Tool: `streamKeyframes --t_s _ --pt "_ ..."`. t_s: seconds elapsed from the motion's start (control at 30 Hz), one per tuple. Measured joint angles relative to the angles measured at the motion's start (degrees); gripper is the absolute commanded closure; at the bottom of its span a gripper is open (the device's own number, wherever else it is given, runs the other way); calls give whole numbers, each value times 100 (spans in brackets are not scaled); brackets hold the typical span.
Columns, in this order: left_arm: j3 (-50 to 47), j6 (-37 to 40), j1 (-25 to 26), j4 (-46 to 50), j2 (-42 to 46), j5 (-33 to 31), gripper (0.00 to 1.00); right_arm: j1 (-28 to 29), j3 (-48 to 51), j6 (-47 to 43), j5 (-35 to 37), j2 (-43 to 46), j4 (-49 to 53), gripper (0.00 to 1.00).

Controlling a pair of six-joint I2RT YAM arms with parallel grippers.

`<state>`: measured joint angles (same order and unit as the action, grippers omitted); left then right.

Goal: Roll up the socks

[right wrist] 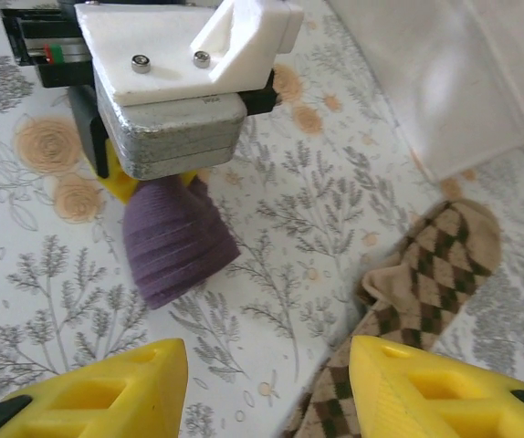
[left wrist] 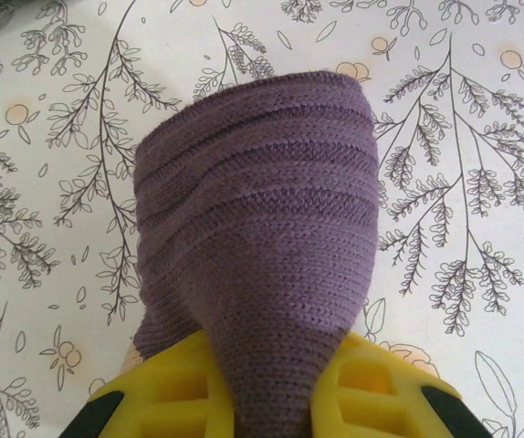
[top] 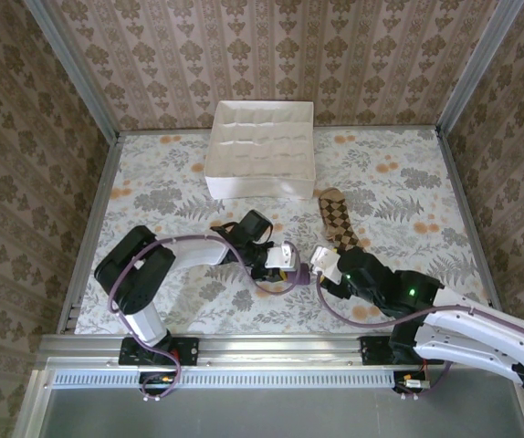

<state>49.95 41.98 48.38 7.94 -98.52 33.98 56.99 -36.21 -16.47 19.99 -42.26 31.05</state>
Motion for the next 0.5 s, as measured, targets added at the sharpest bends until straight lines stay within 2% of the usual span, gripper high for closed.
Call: streamKeyframes --t_s 0.17,0.33,0.5 --pt "267 -42 -85 374 -186 243 100 170 146 37 398 439 -83 50" --pt "487 -151 -155 719 -380 557 100 544 302 227 693 232 -313 51" --pt "748 -319 -173 1121 -621 916 100 675 820 334 774 66 -846 51"
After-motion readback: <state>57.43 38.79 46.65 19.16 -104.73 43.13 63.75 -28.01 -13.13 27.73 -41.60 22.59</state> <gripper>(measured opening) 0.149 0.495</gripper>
